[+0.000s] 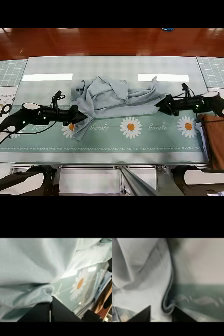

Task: Fold the shirts.

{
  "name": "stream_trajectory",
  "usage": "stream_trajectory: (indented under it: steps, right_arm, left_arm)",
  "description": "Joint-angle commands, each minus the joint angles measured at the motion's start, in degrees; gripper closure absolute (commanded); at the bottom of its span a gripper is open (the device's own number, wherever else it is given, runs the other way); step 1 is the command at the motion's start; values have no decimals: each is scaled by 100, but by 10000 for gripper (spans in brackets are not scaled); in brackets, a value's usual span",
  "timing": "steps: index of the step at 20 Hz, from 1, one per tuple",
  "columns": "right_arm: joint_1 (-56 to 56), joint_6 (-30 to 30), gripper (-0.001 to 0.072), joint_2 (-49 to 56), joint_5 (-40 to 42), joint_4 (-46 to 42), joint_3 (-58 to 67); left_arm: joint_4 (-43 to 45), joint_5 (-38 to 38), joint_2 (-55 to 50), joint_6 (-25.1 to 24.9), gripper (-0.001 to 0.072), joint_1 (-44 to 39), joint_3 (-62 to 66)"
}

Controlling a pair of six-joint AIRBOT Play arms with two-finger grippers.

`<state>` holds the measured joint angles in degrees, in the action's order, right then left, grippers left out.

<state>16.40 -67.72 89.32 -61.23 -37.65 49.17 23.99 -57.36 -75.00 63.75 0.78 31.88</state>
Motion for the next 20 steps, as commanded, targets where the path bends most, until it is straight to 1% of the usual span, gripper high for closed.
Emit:
stream_trajectory:
  steps: [1, 2, 4, 6, 8, 10, 12, 14, 16, 18, 20]
  right_arm:
    - [-402, 0, 582, 433, 234, 103, 527]
    - [-448, 50, 682, 444, 216, 114, 605]
    - [-422, 52, 683, 391, -57, 79, 809]
    - [-291, 50, 683, 120, -520, -138, 1255]
    - [-160, -72, 683, -411, -776, -446, 1987]
    - [-55, -302, 683, -1056, -1003, -560, 2968]
    - [-39, -404, 683, -1764, -813, -743, 3928]
    - [-39, -708, 683, -2284, -481, -1172, 4868]
    - [-39, -925, 683, -2618, -553, -1611, 5751]
    - [-39, -1113, 683, -2970, -627, -1985, 6306]
    - [-39, -1274, 683, -3418, -656, -2317, 6505]
  left_arm:
    - [0, 2, -2, -28, 687, 4, 4]
    - [0, 17, -2, -28, 688, 4, 9]
    - [2, -35, 17, -72, 688, 94, 114]
    - [0, -328, 166, -70, 688, 369, 463]
    - [-85, -605, 533, -63, 688, 741, 1115]
    - [-442, -562, 981, -42, 688, 1102, 1950]
    - [-605, -214, 1360, 57, 688, 1392, 2892]
    - [-601, 70, 1604, 122, 688, 1572, 3816]
    - [-597, 186, 1775, 254, 688, 1692, 4649]
    - [-573, 190, 1934, 315, 689, 1849, 5473]
    - [-275, 184, 2129, 566, 688, 2090, 6205]
